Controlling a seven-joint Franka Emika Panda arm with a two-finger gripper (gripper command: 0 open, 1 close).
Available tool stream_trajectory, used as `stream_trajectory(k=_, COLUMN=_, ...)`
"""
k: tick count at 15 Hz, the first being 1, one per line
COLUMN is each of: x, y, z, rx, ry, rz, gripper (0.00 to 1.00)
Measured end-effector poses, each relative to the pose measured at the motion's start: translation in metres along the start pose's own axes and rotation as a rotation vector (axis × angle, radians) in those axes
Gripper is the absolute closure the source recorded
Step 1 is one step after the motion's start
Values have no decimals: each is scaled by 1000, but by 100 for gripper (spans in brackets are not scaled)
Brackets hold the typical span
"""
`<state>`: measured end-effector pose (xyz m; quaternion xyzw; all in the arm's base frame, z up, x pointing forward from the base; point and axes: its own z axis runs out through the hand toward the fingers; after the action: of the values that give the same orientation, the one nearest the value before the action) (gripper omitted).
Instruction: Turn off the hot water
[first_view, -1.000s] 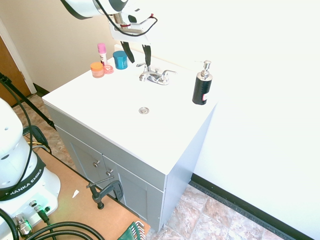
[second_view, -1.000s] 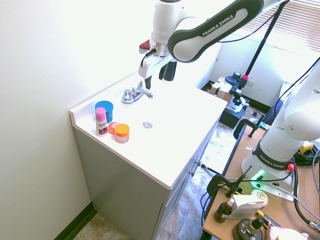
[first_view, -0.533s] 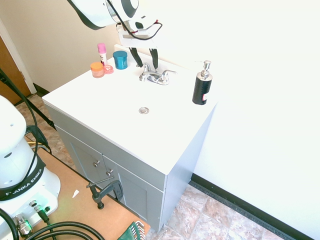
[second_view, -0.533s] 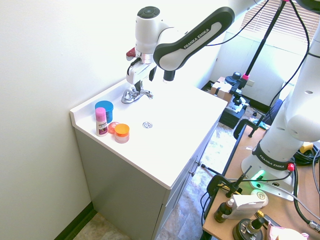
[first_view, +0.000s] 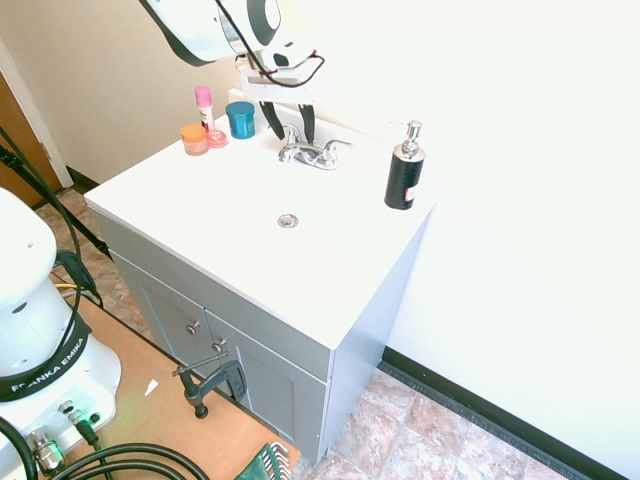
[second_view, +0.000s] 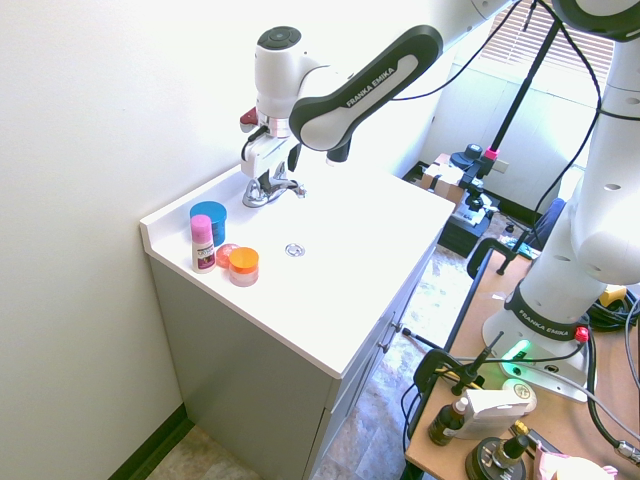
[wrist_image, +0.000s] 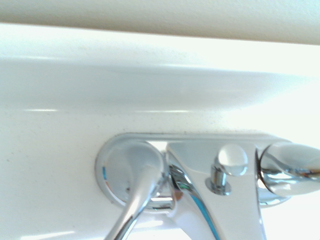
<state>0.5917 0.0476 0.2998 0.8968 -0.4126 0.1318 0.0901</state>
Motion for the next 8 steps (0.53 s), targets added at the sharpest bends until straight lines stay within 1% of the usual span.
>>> stream_trajectory(k=4, x=4, y=-28, z=-13, rx=6, ry=10, rz=-15, gripper=0)
stream_trajectory(k=6, x=4, y=-31, z=-14, rx=-11, ry=3, rz=-20, gripper=0)
stream_trajectory(k=8, x=9, y=-28, z=-16, rx=0, ry=-29, rz=-15, gripper=0)
